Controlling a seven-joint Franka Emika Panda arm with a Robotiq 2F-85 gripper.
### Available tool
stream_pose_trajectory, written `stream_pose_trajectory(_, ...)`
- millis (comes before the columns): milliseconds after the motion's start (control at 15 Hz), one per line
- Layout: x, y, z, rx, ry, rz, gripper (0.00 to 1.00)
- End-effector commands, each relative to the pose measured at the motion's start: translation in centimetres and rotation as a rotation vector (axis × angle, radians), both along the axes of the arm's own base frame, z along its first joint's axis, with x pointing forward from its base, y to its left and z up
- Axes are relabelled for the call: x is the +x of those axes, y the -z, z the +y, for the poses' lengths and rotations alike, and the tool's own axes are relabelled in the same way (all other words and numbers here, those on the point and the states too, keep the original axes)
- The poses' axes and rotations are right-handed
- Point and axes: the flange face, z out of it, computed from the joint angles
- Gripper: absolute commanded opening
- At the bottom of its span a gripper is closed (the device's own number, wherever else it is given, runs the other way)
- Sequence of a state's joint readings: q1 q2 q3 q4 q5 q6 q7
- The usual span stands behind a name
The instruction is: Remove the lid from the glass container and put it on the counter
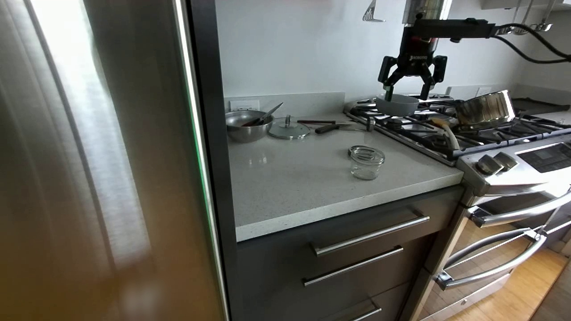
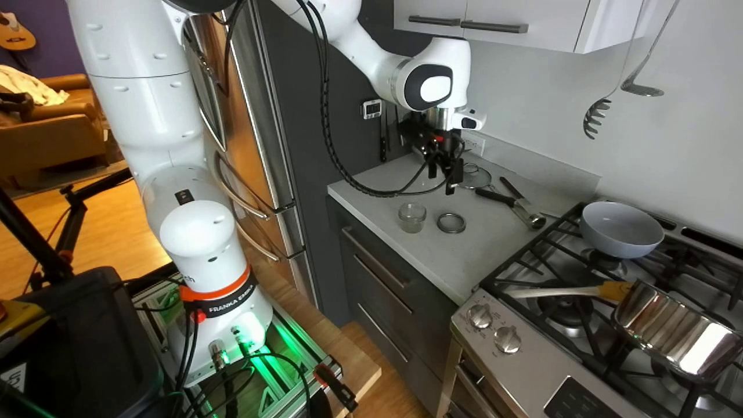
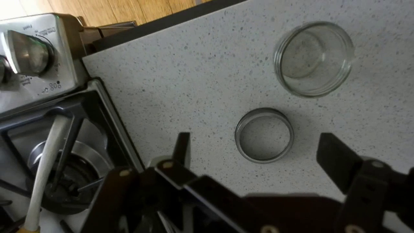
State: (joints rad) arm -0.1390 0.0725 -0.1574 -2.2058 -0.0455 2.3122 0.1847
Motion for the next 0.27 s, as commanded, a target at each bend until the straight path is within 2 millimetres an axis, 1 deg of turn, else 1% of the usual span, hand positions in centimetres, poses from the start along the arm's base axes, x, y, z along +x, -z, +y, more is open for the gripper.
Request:
stream_pose_trajectory(0, -0.4, -0.45, 0.12, 0.001, -0.002, -0.001, 1.0)
stream_pose_trajectory(200, -1.0, -0.85, 0.31, 0.002, -0.003, -0.006, 1.0)
